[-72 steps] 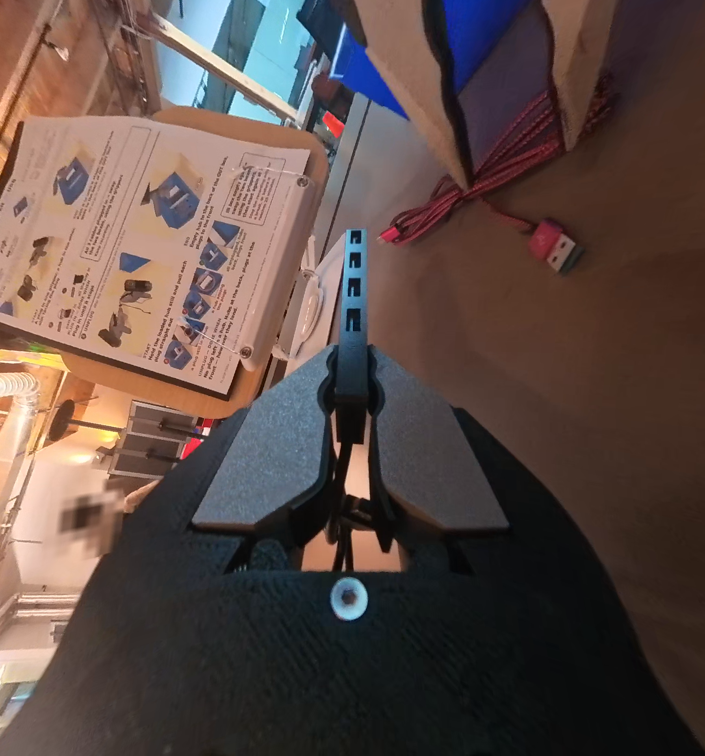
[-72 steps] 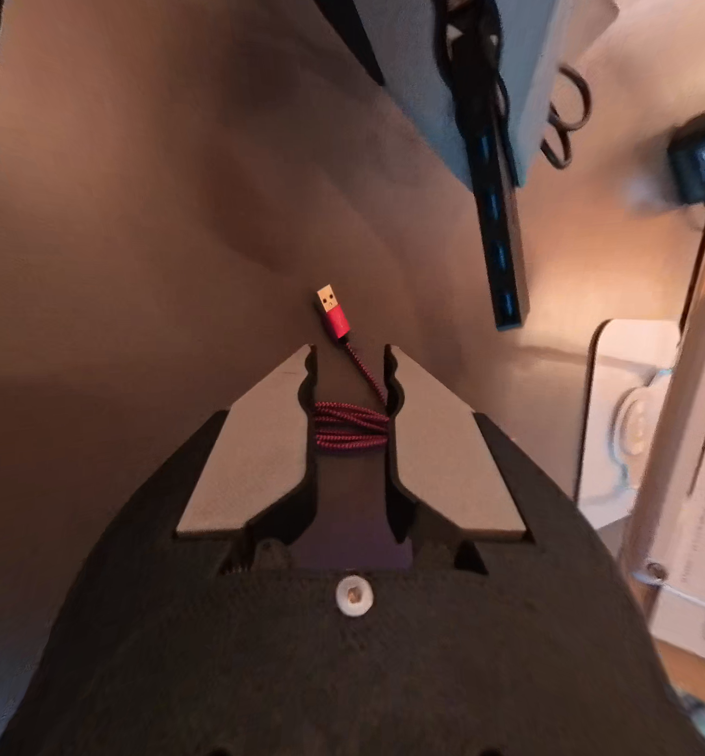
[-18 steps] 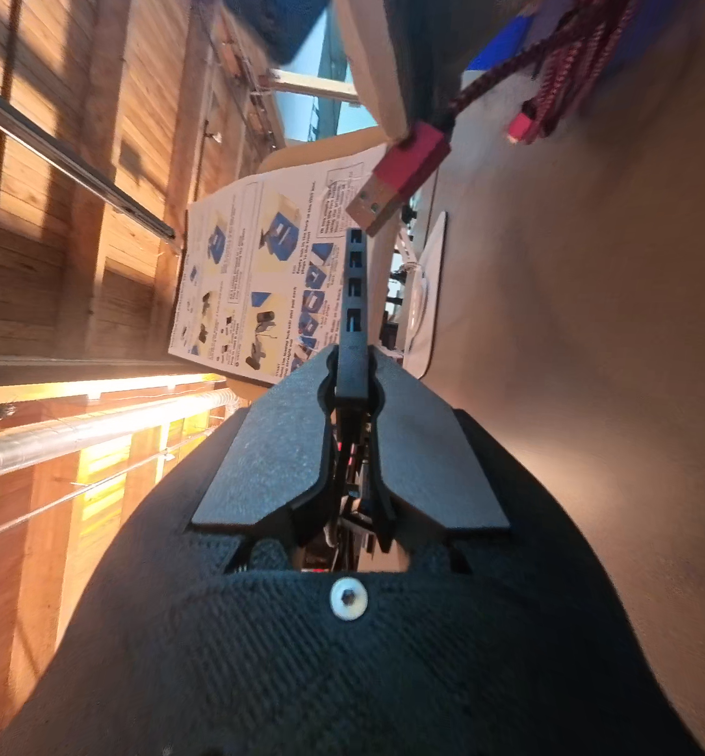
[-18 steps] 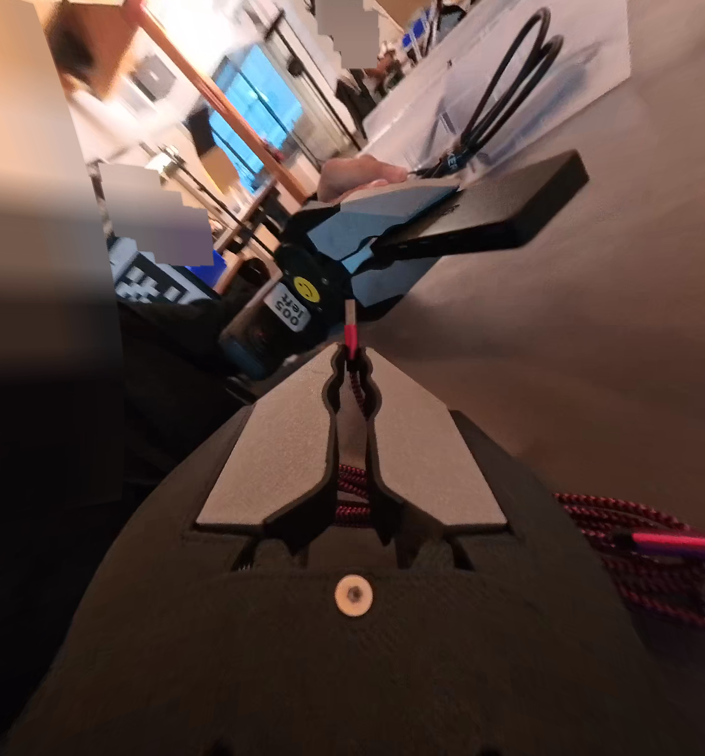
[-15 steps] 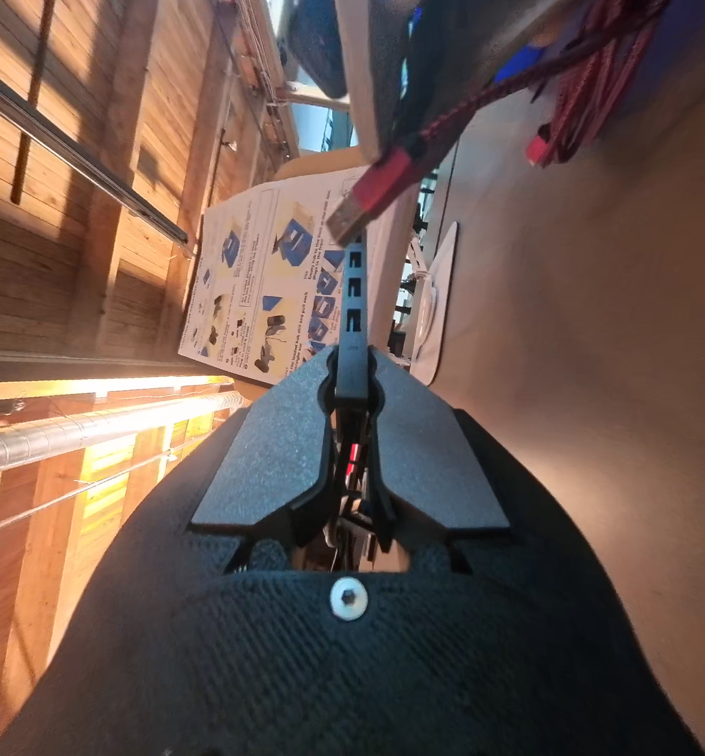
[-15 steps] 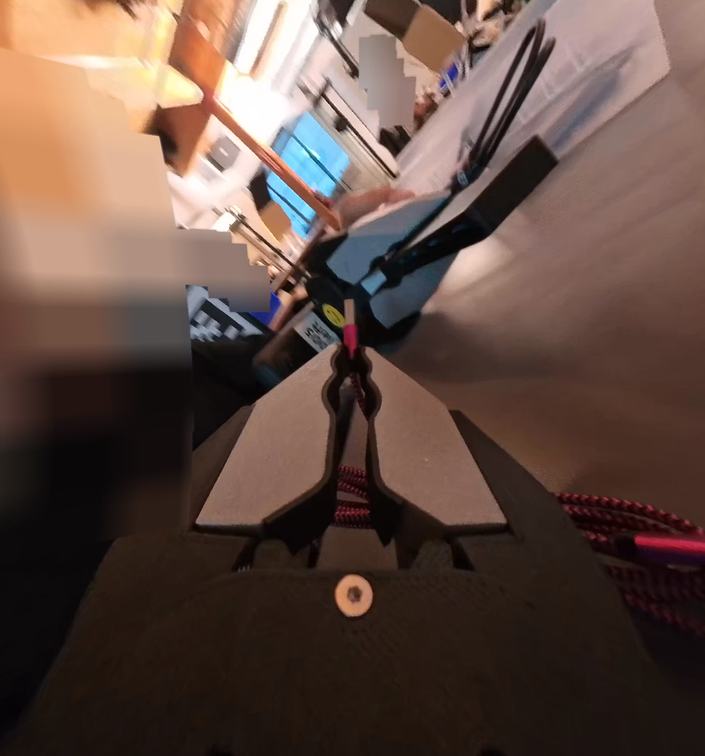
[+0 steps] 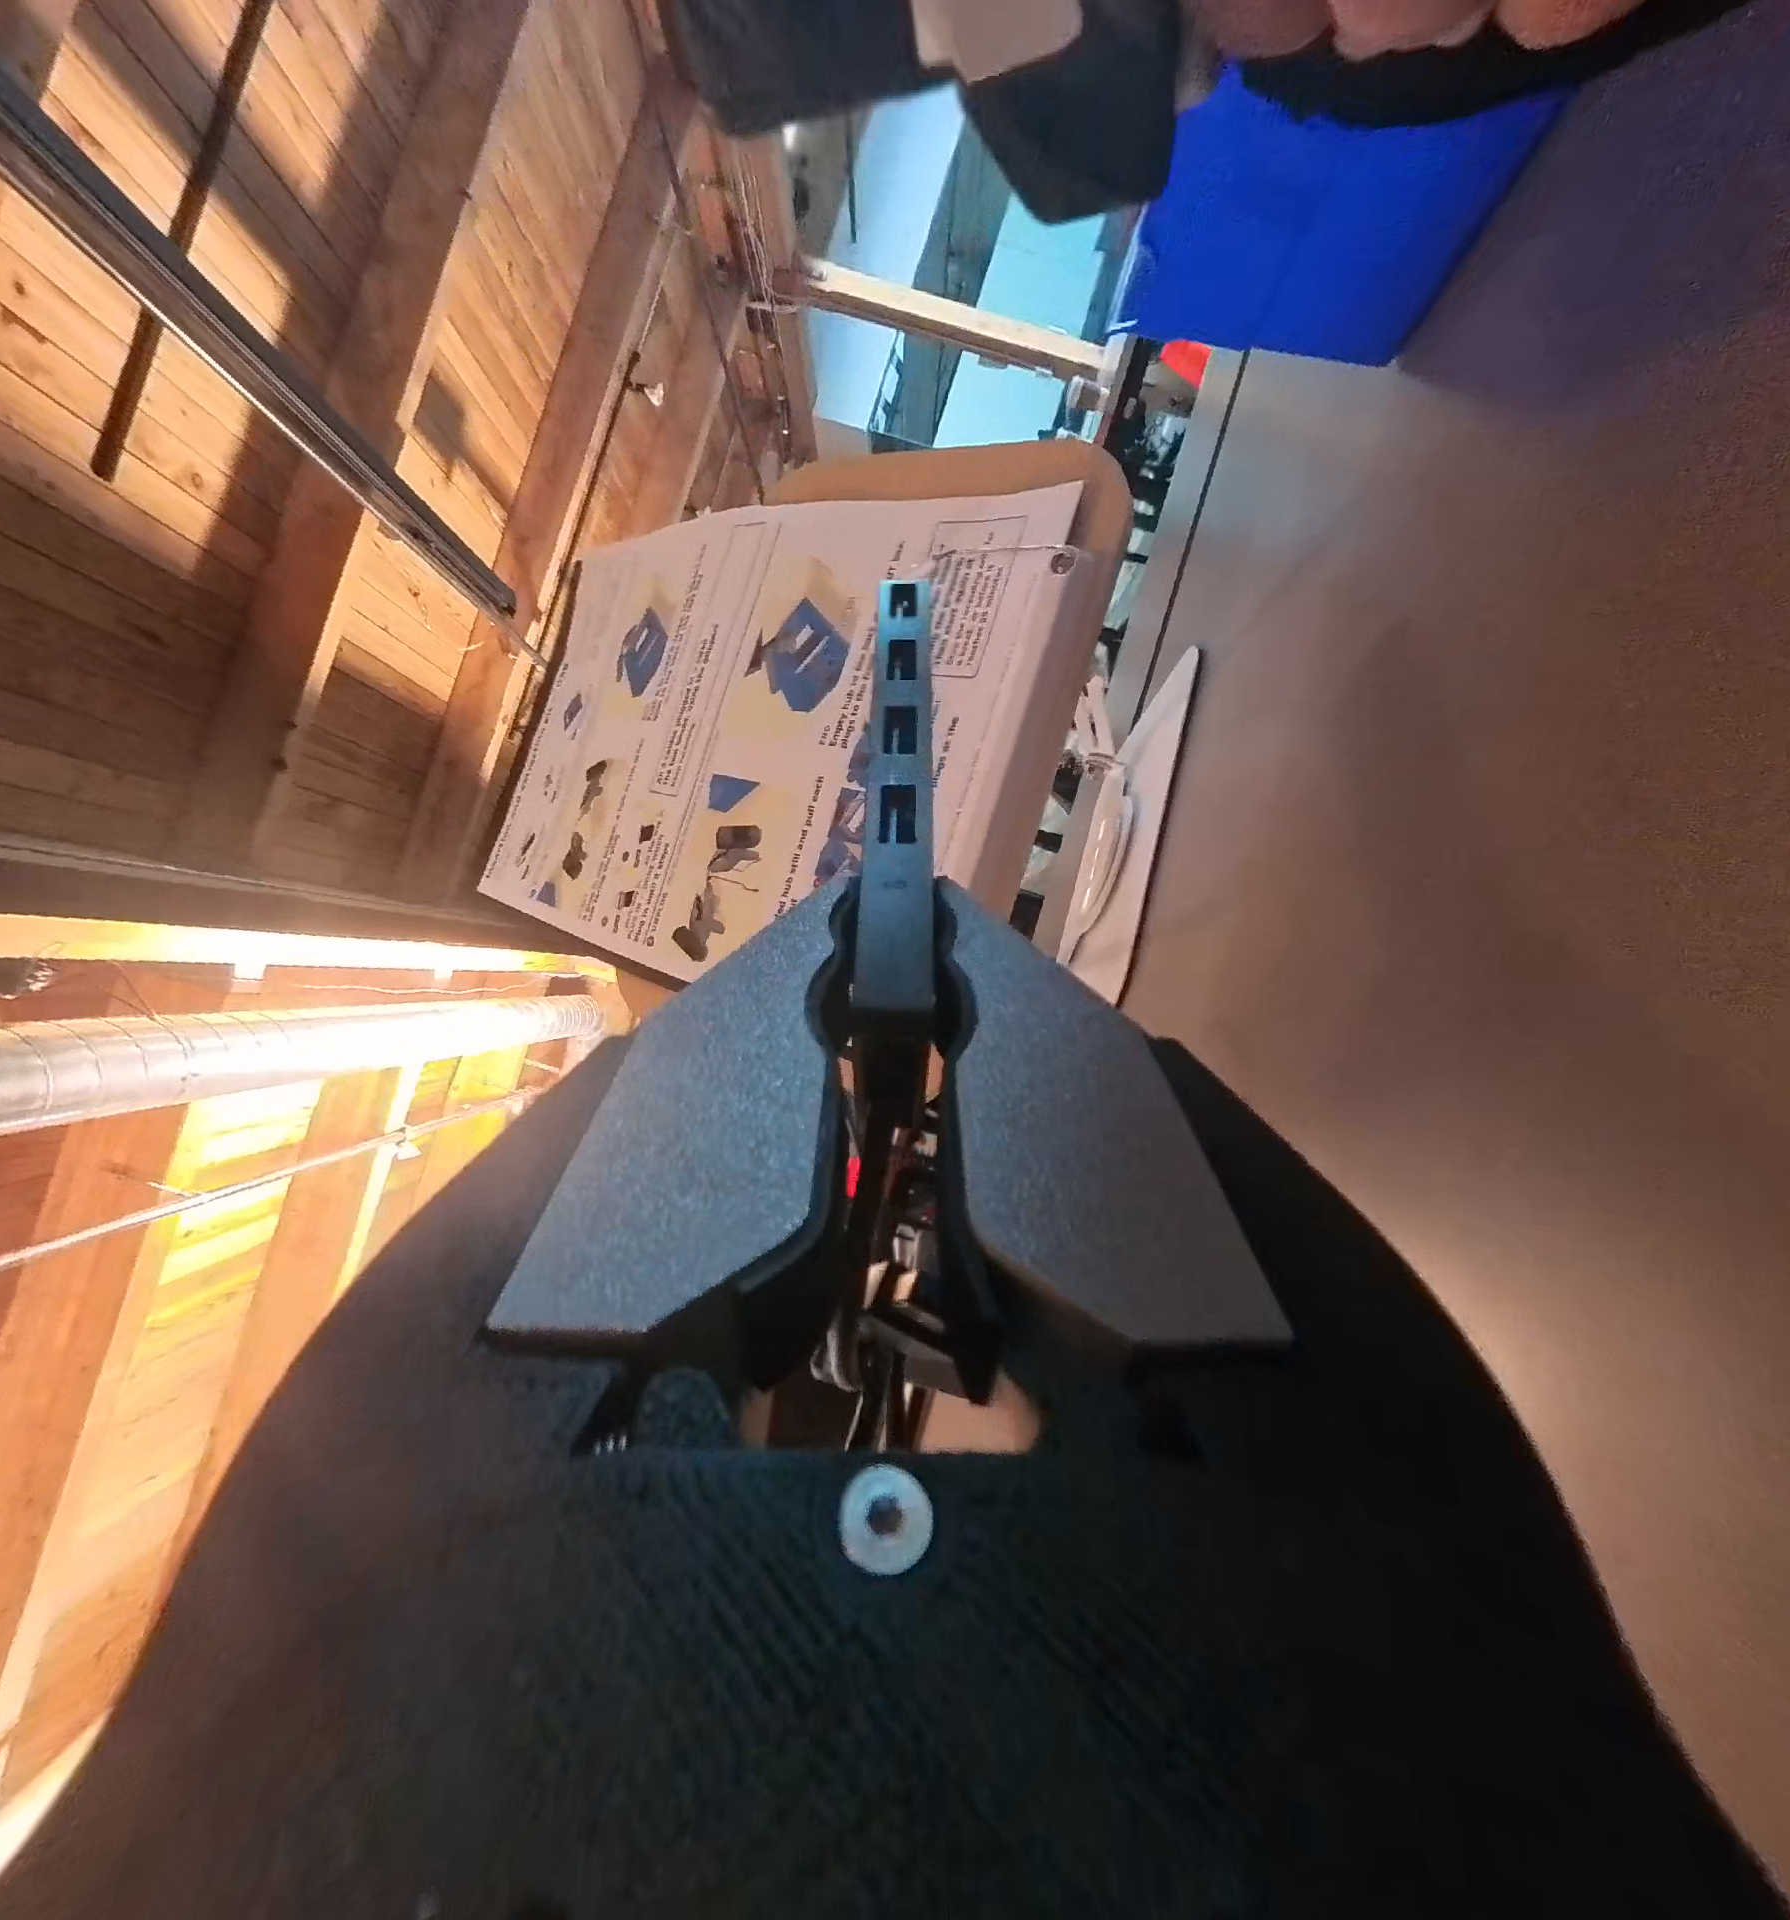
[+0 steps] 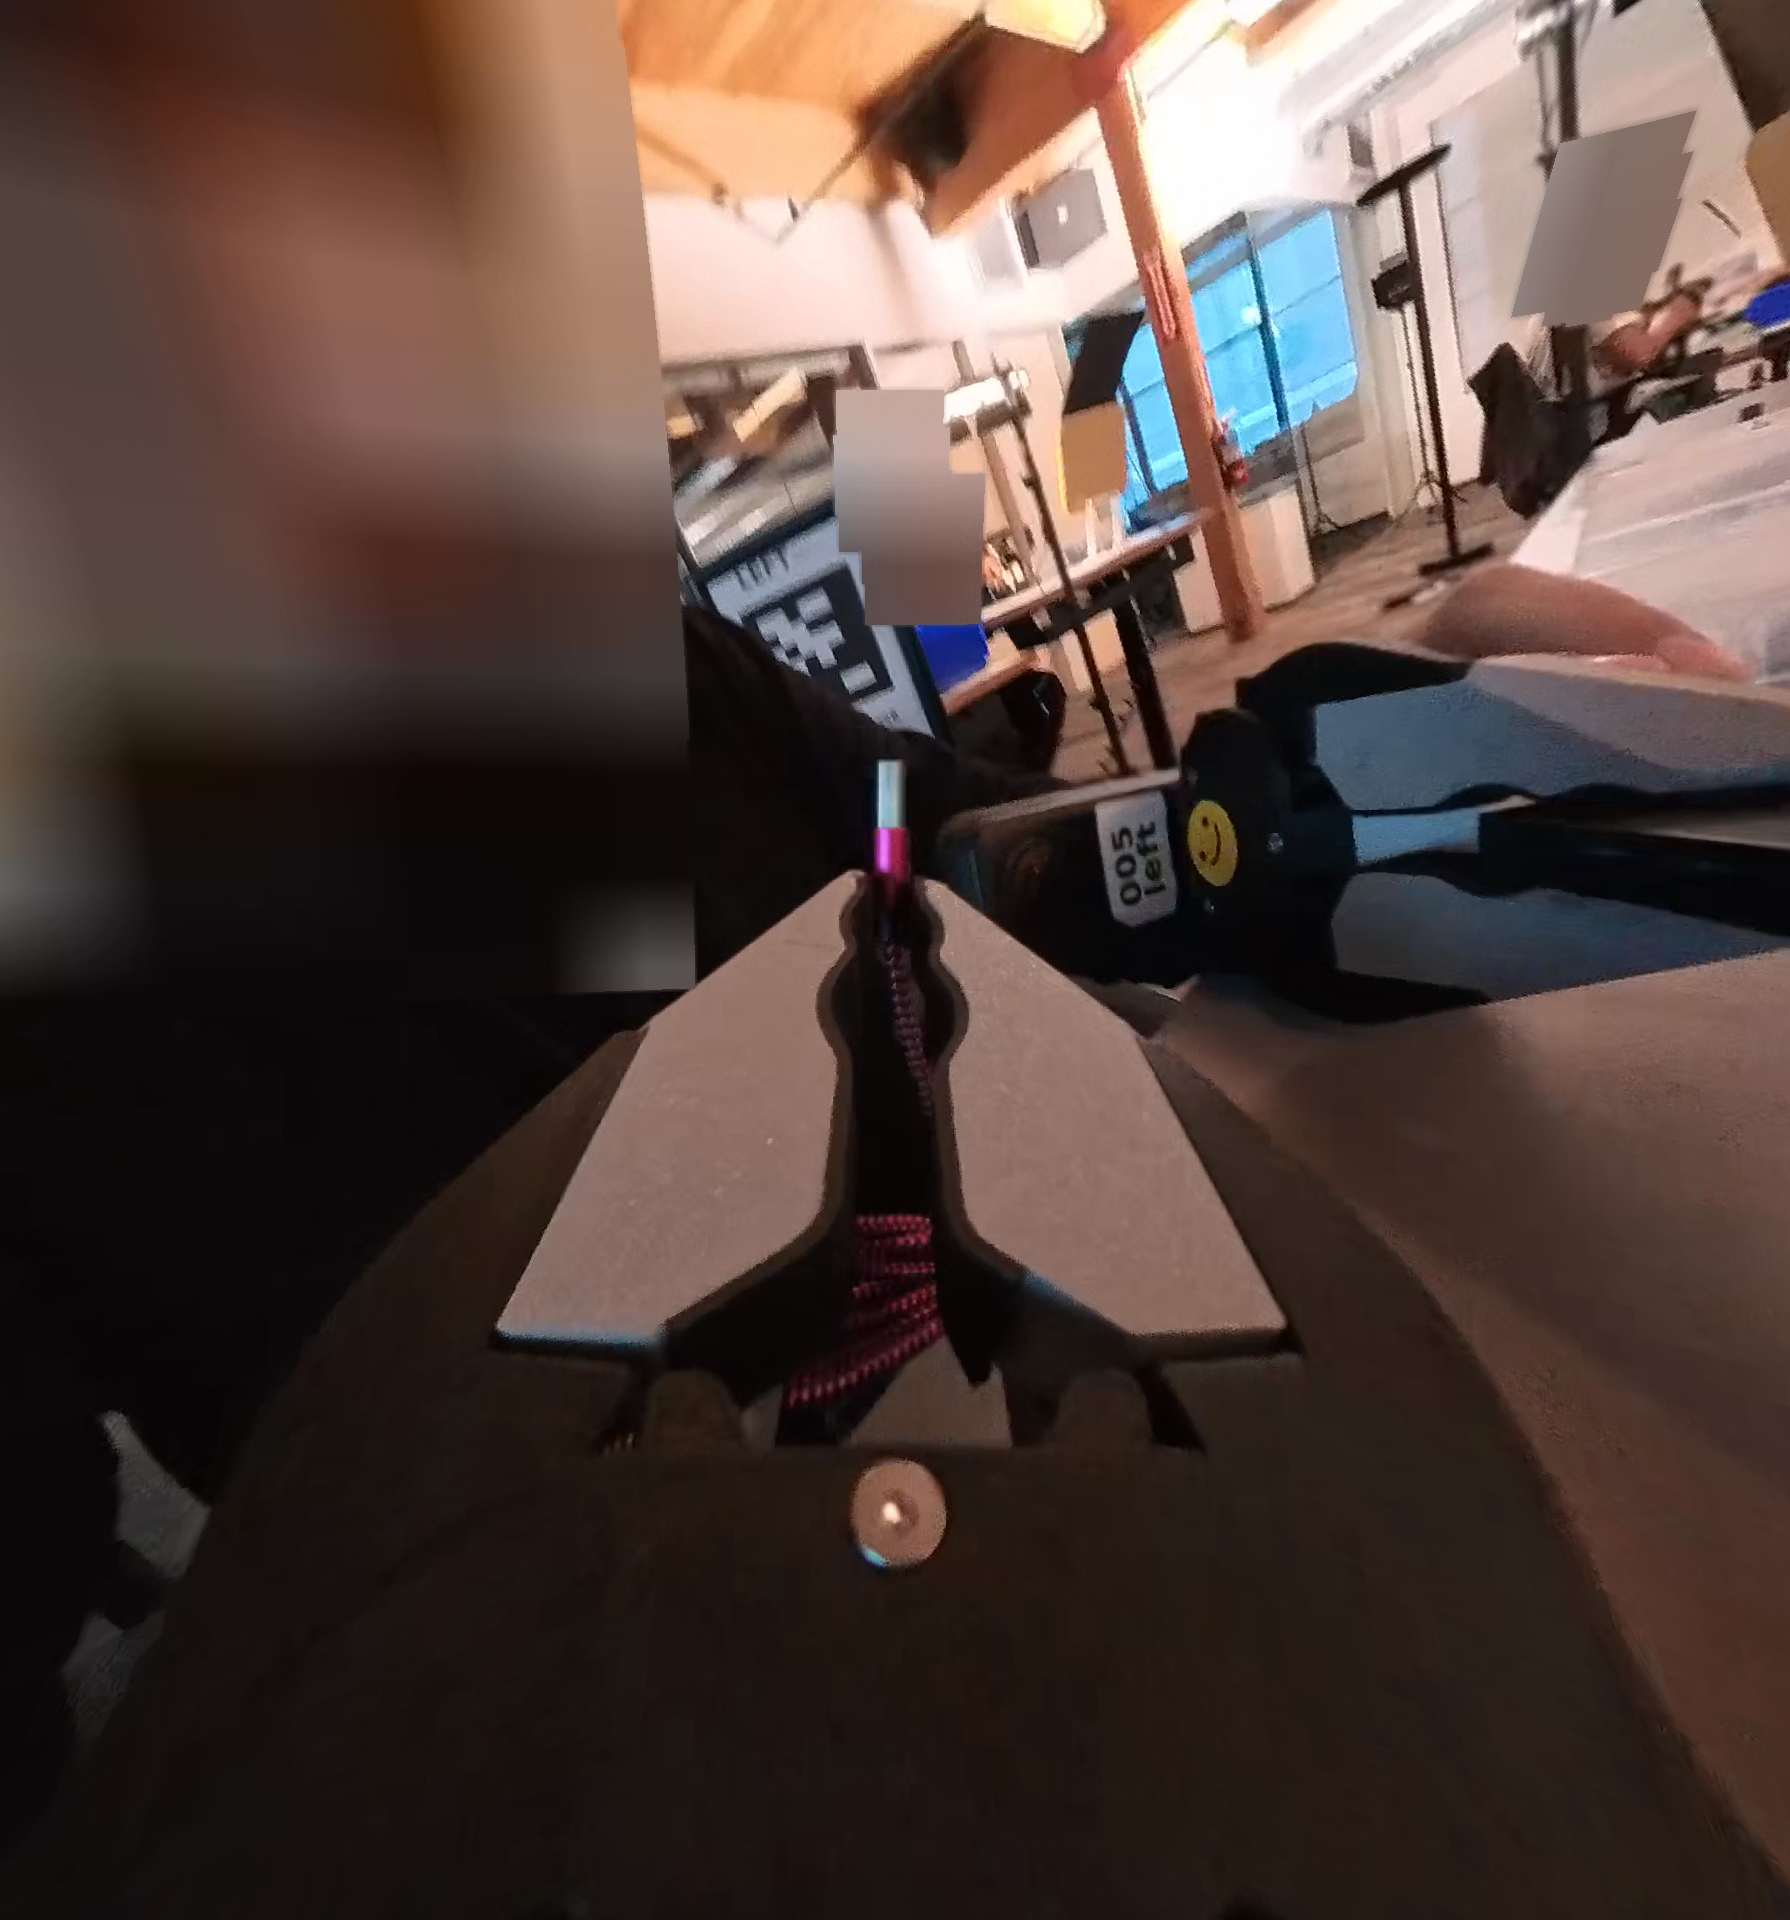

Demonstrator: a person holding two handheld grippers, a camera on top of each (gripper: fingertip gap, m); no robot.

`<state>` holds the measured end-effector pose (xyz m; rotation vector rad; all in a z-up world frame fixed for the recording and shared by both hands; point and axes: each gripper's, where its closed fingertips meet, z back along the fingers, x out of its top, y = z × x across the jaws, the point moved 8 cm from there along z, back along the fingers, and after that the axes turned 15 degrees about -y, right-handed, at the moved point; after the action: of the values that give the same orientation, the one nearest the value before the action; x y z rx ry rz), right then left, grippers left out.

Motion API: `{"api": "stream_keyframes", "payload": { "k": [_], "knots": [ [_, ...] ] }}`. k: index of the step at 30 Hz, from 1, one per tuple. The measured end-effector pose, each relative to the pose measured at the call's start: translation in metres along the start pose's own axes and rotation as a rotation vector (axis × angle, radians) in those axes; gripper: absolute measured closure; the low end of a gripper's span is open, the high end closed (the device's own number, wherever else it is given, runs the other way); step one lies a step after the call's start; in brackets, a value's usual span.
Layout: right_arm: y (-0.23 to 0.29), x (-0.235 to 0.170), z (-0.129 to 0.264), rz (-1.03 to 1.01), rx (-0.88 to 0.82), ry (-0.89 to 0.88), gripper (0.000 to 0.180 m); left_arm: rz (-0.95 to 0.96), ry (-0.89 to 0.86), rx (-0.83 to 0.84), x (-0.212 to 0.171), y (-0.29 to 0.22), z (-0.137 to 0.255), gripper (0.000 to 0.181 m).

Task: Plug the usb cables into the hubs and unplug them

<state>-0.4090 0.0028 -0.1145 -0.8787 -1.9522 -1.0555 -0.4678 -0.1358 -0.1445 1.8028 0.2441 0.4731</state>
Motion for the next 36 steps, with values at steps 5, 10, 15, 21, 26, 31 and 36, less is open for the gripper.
{"api": "stream_keyframes", "payload": {
  "k": [5, 10, 15, 21, 26, 31, 36],
  "knots": [
    [0.006, -0.006, -0.006, 0.122, -0.035, 0.072, 0.176, 0.007, 0.001, -0.006, -0.001, 0.000, 0.001, 0.172],
    [0.009, 0.001, -0.003, 0.233, -0.133, 0.092, 0.177, 0.030, 0.024, -0.020, -0.006, 0.001, 0.002, 0.172],
    [0.006, 0.021, 0.014, 0.496, -0.520, 0.126, 0.176, 0.120, 0.084, -0.102, -0.017, -0.005, 0.001, 0.173],
    [0.022, 0.056, 0.027, 0.954, -1.034, 0.419, 0.177, 0.230, 0.150, -0.121, -0.031, -0.006, -0.002, 0.172],
    [-0.014, 0.009, 0.015, 0.824, -0.992, 0.864, 0.176, 0.271, 0.190, -0.160, -0.038, -0.010, -0.002, 0.172],
    [-0.038, -0.032, 0.026, 0.499, -0.828, 0.887, 0.172, 0.279, 0.195, -0.194, -0.038, -0.013, -0.001, 0.172],
    [-0.033, -0.022, 0.037, 0.293, -0.768, 0.752, 0.154, 0.312, 0.194, -0.225, -0.040, -0.016, 0.000, 0.173]
  ]
}}
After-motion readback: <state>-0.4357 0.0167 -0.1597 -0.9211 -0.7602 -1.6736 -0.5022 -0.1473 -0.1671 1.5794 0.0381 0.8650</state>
